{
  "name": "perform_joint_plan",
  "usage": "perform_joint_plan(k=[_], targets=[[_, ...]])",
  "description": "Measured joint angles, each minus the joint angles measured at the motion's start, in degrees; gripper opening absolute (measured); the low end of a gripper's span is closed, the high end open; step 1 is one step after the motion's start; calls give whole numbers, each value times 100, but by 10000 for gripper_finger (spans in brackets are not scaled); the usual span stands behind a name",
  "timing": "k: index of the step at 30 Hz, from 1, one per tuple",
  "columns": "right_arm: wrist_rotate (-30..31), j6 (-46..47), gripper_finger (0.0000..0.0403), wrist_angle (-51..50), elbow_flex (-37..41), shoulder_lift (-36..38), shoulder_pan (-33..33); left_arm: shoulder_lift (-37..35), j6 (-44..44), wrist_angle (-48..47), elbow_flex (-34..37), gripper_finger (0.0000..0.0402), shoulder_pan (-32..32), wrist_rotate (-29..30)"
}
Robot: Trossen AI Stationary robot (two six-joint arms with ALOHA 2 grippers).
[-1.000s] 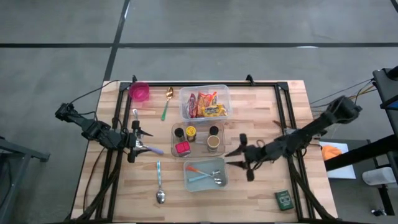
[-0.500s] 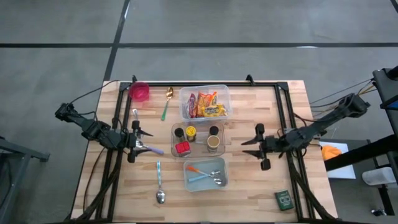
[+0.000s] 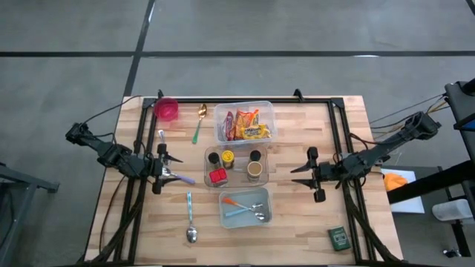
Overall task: Pick & Place Food Item
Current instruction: Put the blue patterned spoon into the gray bin
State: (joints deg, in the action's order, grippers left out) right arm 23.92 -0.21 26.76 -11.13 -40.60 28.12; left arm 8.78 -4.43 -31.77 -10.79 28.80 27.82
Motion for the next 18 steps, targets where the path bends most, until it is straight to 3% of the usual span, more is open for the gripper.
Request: perform_joint_plan(k=[18], targets=[[7, 18, 130, 2, -64, -9, 0, 0, 0, 0, 0, 316, 4, 0]])
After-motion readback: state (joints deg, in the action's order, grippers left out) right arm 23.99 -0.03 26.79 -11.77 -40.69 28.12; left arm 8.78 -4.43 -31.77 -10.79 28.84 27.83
